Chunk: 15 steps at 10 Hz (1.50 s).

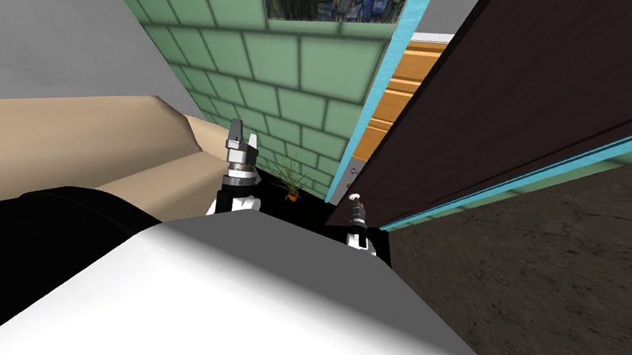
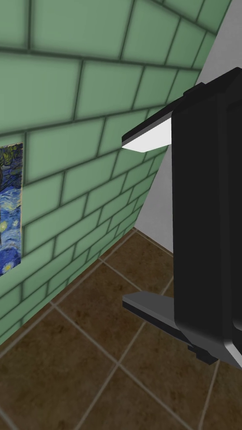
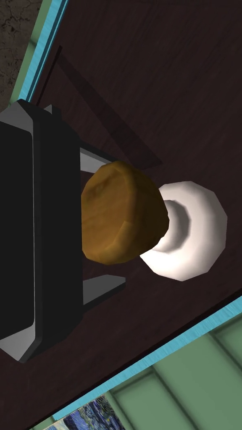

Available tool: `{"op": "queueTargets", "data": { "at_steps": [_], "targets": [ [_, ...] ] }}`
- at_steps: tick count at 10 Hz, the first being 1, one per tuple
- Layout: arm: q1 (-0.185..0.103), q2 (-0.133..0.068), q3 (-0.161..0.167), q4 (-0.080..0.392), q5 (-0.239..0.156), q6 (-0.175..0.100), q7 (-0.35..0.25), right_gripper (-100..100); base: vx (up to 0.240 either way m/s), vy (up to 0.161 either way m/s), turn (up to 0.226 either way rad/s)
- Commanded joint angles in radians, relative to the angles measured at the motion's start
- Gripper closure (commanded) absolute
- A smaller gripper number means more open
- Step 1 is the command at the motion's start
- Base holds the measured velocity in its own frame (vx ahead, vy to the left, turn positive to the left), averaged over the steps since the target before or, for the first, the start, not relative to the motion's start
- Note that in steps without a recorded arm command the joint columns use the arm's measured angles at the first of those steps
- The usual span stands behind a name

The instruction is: Pull the door open

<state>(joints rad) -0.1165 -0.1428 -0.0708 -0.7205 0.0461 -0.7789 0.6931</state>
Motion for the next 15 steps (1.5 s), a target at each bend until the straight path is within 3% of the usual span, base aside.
{"op": "queueTargets", "data": {
  "at_steps": [1,15],
  "targets": [
    [0.007,0.012,0.025,0.002,-0.008,-0.003,-0.049,100,-0.047,-0.040,0.111],
    [0.005,-0.016,0.077,0.016,-0.109,-0.015,-0.365,100,-0.040,-0.031,0.065]
  ]
}}
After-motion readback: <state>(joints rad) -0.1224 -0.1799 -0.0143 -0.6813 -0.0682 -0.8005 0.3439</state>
